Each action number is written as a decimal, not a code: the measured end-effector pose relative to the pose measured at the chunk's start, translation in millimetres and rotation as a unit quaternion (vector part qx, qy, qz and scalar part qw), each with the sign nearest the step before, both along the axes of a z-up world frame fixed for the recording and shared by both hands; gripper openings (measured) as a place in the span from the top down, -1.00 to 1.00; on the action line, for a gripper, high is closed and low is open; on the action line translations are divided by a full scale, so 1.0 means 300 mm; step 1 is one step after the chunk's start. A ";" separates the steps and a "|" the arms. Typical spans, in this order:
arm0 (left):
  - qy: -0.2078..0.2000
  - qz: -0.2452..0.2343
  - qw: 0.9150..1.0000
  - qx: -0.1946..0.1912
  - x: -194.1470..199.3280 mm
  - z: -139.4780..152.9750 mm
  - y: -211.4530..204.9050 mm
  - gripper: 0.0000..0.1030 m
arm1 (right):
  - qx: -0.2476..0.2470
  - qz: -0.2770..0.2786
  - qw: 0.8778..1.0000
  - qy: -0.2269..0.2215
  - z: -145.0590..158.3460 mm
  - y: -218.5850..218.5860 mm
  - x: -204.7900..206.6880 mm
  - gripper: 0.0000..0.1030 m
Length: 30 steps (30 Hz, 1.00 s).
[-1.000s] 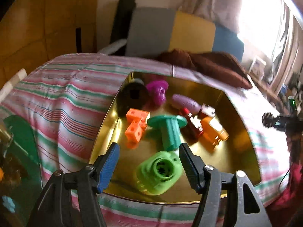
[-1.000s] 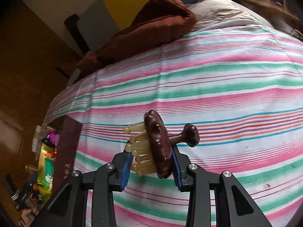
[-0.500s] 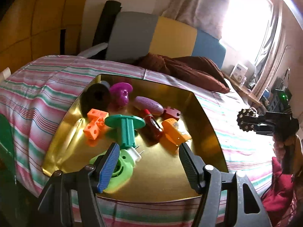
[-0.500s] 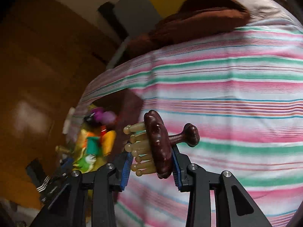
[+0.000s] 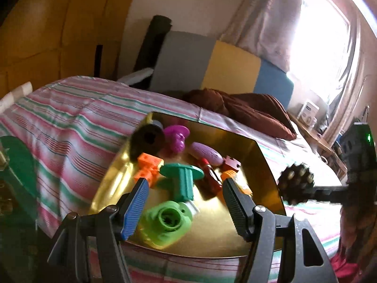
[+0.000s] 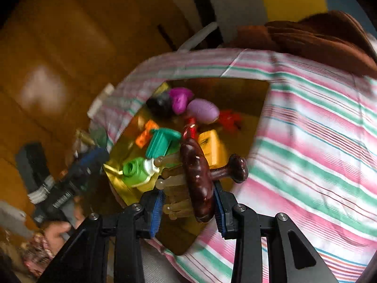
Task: Organize rigid objects
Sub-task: 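Carry the brown brush into the gold tray with the right gripper and release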
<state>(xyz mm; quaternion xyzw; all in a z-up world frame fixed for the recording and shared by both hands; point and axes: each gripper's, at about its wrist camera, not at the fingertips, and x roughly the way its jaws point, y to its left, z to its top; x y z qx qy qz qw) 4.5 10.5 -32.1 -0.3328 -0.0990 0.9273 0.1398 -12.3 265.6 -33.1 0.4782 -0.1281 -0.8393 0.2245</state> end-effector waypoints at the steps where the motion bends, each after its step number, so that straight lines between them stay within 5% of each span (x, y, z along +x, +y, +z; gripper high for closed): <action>1: 0.000 0.002 1.000 0.003 -0.001 0.001 -0.008 -0.28 | 0.001 0.009 1.000 -0.005 -0.013 -0.030 -0.006 0.27; 4: -0.003 0.014 1.000 0.006 -0.001 0.003 -0.032 -0.28 | 0.012 0.026 0.999 -0.017 -0.045 -0.108 -0.022 0.27; 11: -0.021 0.033 0.999 0.017 -0.010 -0.006 -0.065 -0.28 | 0.141 0.056 0.988 -0.006 -0.117 -0.269 -0.048 0.27; 23: -0.035 0.044 0.998 0.014 -0.011 -0.003 -0.067 -0.28 | 0.142 0.043 0.988 -0.042 -0.196 -0.275 -0.080 0.25; 30: -0.041 0.054 0.998 0.004 -0.010 -0.003 -0.063 -0.28 | 0.137 0.018 0.990 -0.020 -0.160 -0.255 -0.038 0.01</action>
